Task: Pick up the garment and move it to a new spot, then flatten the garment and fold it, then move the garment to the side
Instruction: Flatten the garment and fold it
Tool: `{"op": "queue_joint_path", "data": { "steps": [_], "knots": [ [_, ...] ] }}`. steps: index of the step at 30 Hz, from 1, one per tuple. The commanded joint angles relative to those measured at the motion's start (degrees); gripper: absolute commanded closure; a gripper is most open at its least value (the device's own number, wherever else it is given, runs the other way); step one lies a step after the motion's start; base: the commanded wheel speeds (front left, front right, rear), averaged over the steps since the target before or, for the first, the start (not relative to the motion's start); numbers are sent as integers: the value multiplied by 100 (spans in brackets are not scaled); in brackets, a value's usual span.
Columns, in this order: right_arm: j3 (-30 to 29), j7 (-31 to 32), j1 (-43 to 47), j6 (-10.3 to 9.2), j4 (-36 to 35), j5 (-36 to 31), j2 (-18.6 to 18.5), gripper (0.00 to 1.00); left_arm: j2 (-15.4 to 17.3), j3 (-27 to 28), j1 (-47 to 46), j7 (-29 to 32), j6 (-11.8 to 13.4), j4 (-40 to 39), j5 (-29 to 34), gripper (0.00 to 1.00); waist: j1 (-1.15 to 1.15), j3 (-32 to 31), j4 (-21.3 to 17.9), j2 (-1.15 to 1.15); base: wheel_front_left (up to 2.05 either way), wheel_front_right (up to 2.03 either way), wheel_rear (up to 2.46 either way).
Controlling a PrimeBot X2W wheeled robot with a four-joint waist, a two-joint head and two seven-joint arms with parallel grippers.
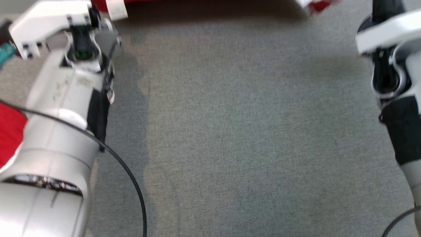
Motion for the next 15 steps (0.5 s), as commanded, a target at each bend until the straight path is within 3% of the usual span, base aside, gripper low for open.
{"op": "queue_joint_path", "data": {
  "steps": [1,11,15],
  "knots": [
    [63,-32,183,1,87,101,-95,100,30,-63,203,-7,-66,28,-28,100,0,-283,52,0,0,0,0],
    [886,171,1326,0,654,858,-549,100,42,-1095,1724,-9,-128,-96,-12,100,0,-1151,188,0,0,0,0],
    [1075,339,1677,0,793,1149,-660,100,46,-1220,2170,-9,-122,4,67,100,0,-1430,219,0,0,0,0]
  ]
}}
